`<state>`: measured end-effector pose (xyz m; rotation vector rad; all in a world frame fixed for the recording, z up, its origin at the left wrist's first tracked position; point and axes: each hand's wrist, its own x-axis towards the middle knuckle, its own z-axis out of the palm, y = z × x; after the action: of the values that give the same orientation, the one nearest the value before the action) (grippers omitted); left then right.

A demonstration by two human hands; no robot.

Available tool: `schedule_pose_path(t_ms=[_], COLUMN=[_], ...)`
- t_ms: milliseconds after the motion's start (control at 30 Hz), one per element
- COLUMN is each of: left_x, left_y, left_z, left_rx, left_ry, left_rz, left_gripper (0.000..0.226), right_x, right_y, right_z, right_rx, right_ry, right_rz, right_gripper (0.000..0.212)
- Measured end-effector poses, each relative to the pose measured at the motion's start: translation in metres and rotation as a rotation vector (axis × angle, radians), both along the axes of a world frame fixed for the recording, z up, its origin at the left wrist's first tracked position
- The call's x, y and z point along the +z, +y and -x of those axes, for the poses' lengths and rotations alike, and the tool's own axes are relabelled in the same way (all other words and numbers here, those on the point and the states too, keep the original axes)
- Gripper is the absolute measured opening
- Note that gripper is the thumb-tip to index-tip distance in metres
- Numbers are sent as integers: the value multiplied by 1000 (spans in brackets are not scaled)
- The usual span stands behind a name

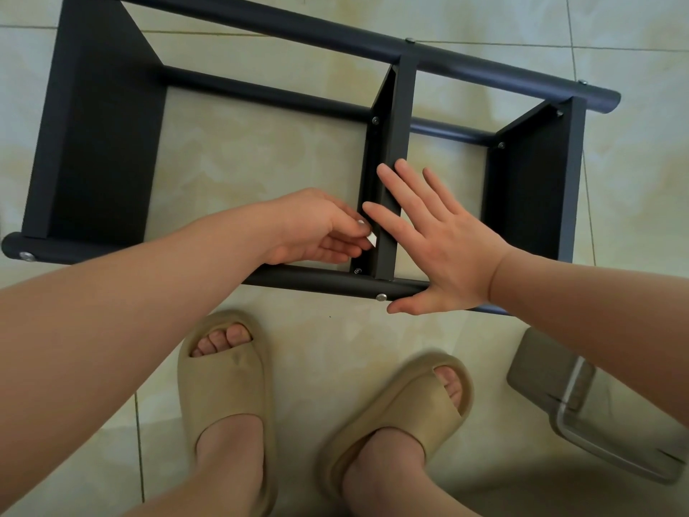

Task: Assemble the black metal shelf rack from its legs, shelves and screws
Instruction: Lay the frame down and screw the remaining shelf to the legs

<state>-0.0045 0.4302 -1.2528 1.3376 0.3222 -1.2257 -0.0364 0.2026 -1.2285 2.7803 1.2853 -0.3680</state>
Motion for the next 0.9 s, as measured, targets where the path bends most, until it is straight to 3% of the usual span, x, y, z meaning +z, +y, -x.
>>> schedule_pose_path(t_ms=[300, 533, 900], left_x=[2, 6, 8], left_y=[0, -1, 4], left_z=[-2, 1, 0], left_rx=[-58, 21, -124], left_ry=[-63, 132, -1], left_rz=[-36, -7, -38], left_gripper=[3, 4, 10], right_x=[-1, -1, -2], right_y=[-1, -1, -1], right_z=[0, 0, 0], right_rx=[-1, -4, -7], right_ry=[6, 9, 23], right_rz=[-4, -5, -1], right_gripper=[119, 119, 119])
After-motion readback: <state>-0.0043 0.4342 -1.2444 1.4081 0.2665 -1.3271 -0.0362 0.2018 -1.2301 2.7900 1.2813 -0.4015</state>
